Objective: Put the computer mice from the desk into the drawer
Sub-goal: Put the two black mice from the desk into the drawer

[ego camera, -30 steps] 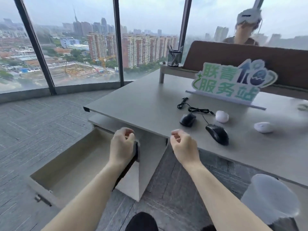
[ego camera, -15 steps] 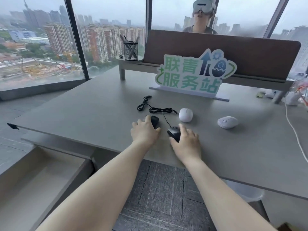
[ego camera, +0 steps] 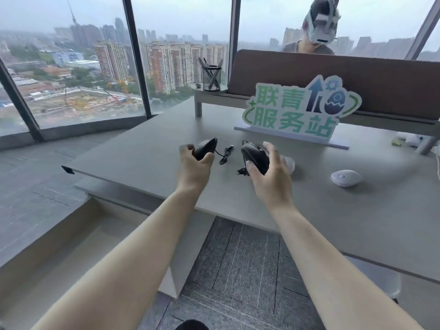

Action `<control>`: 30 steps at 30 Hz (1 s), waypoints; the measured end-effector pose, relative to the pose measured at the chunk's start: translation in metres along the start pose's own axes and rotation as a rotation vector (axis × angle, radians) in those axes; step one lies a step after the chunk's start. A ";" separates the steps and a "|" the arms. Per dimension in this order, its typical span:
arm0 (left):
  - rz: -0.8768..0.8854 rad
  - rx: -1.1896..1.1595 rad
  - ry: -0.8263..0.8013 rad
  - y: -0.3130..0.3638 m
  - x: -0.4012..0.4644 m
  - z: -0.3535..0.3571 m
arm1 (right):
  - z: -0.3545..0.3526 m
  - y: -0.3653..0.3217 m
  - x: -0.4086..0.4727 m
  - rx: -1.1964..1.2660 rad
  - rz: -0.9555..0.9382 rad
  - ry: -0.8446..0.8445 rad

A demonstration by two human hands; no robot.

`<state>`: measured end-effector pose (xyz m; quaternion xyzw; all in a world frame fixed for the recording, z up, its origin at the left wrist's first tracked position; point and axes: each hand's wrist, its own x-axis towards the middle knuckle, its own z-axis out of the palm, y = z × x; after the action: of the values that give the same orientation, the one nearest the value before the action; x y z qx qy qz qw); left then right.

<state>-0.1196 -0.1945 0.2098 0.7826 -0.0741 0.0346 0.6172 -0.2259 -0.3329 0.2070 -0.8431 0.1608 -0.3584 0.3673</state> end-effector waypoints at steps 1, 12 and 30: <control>0.022 -0.021 0.037 0.009 -0.001 -0.017 | 0.001 -0.015 -0.001 0.047 -0.026 0.000; 0.186 0.030 0.322 0.027 -0.027 -0.207 | 0.077 -0.145 -0.056 0.329 -0.135 -0.157; -0.486 0.331 0.422 -0.218 -0.028 -0.282 | 0.319 -0.117 -0.131 0.066 0.048 -0.780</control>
<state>-0.1023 0.1309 0.0625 0.8423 0.2499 0.0592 0.4739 -0.0856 -0.0229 0.0782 -0.8997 0.0170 -0.0073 0.4362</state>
